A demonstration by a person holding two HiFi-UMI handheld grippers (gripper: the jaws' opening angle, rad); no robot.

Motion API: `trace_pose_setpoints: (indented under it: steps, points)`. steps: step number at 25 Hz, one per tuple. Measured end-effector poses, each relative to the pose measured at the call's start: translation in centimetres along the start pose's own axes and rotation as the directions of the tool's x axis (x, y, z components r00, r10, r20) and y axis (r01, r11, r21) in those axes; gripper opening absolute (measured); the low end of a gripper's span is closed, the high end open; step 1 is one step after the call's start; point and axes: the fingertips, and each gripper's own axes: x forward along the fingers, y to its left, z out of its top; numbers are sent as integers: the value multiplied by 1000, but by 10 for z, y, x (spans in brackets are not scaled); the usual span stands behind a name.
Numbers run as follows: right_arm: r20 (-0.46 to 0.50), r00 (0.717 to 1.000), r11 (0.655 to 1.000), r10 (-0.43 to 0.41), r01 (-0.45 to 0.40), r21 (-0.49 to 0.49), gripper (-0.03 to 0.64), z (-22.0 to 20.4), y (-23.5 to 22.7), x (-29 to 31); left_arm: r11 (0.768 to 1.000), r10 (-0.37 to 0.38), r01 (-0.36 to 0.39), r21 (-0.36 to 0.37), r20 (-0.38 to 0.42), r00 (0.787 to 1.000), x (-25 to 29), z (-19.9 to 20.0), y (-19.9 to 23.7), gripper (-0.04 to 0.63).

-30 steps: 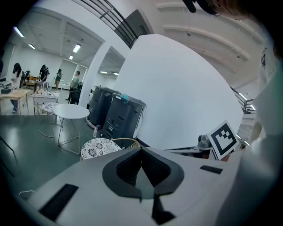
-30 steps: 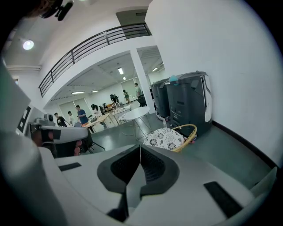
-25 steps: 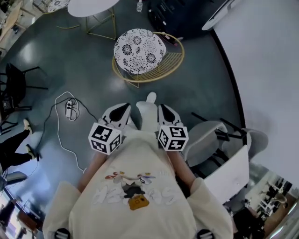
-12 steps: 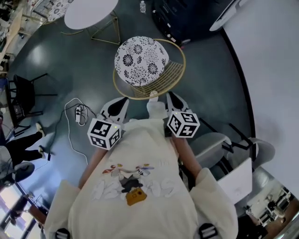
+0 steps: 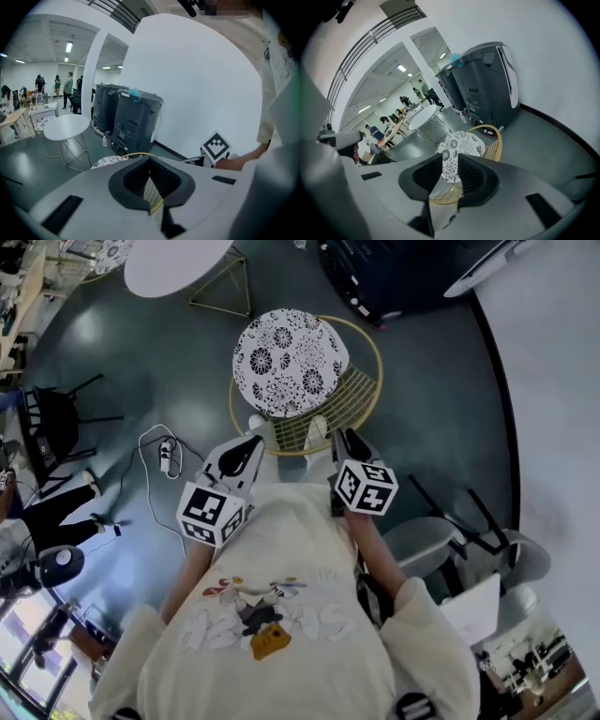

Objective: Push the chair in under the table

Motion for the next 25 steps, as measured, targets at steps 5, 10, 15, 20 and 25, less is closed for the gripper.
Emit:
trace_pose_setpoints:
  steps: [5,10,15,20,25]
  points:
    - [-36,993,975,-112,117,189,83,-19,-28,23,999,-46,46,-7,-11,999,27,3,8,9]
    - [-69,975,929,-212,223,296,84,-33,-61,29,999,20,-16,35,-91,996,63,-14,10,9]
    - [-78,961,892,-265,275,358,84,-34,-84,46,999,-19,25,43,-143,990,103,-30,6,9]
    - [-60,953,873,-296,296,388,86,-37,-95,54,998,-63,67,14,-188,980,116,-37,-12,9]
    - [-102,932,837,-348,358,414,101,-54,-108,65,995,-85,93,26,-206,975,129,-43,-21,9]
